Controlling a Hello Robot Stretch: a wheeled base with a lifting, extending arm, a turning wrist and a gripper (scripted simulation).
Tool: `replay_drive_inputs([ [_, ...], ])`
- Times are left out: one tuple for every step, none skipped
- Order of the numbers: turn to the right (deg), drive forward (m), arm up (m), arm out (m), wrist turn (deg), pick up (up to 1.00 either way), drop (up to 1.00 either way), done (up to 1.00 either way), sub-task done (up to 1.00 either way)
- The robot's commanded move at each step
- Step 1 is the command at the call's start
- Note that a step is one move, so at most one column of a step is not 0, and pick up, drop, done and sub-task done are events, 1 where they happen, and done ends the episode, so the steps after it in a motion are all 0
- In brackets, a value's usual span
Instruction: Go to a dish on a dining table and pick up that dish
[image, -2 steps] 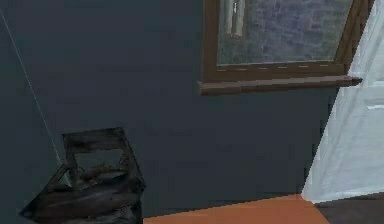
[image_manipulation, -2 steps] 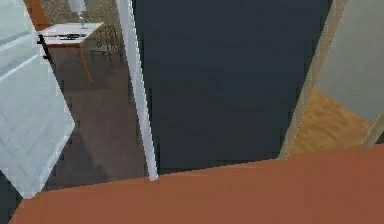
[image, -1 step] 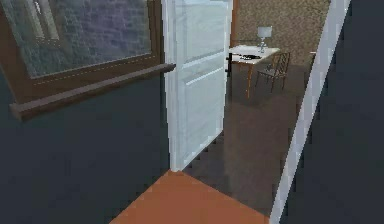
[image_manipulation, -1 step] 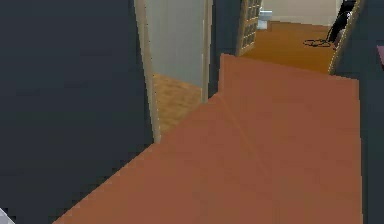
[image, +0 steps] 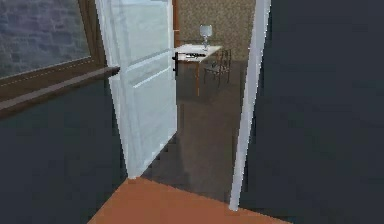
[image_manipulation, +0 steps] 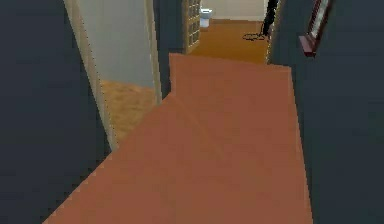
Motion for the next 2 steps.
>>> replay_drive_inputs([
  [0.0, 0.9, 0.0, 0.0, 0.0, 0.0, 0.0, 0.0, 0.0],
  [27.0, 0.0, 0.0, 0.0, 0.0, 0.0, 0.0, 0.0, 0.0],
])
